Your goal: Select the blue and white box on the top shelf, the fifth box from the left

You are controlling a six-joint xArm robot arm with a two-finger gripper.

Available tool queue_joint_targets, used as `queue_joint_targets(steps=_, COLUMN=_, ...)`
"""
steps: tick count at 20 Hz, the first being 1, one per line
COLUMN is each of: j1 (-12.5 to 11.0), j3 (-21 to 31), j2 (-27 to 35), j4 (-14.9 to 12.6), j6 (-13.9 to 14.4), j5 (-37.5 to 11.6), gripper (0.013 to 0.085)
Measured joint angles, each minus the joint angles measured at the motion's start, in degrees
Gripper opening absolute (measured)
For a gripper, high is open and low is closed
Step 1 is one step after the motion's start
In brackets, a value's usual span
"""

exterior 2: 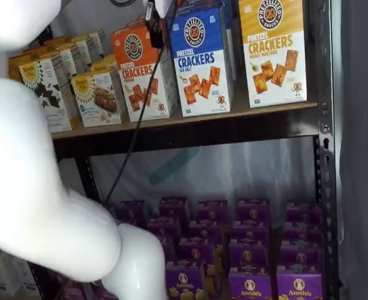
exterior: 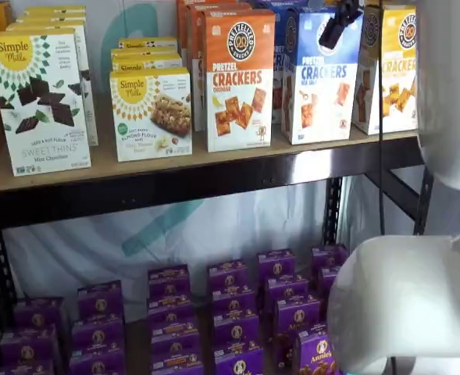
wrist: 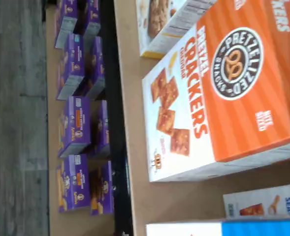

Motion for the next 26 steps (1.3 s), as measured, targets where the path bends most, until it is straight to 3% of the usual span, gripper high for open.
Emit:
queue_joint_targets(steps=8, j1=3.5, j3=-2.0, j2=2.3, j4=-5.8, j6=0.7, j5=-5.0, gripper=0.0850)
queue_joint_targets(steps=15, j1=5.6, j3=-4.9, j2=5.9, j4=-8.2, j6=1.7, j5=-7.2, gripper=0.0850)
queue_joint_targets(steps=21, j1=6.2, j3=-10.8, j2=11.1, j4=-9.3, j6=2.4, j5=-3.5, gripper=0.0850)
queue_joint_targets(steps=26, j1=5.0, j3=-18.5, j2=17.2, j4=-8.1, j6=2.4, j5=4.0, gripper=0.0850)
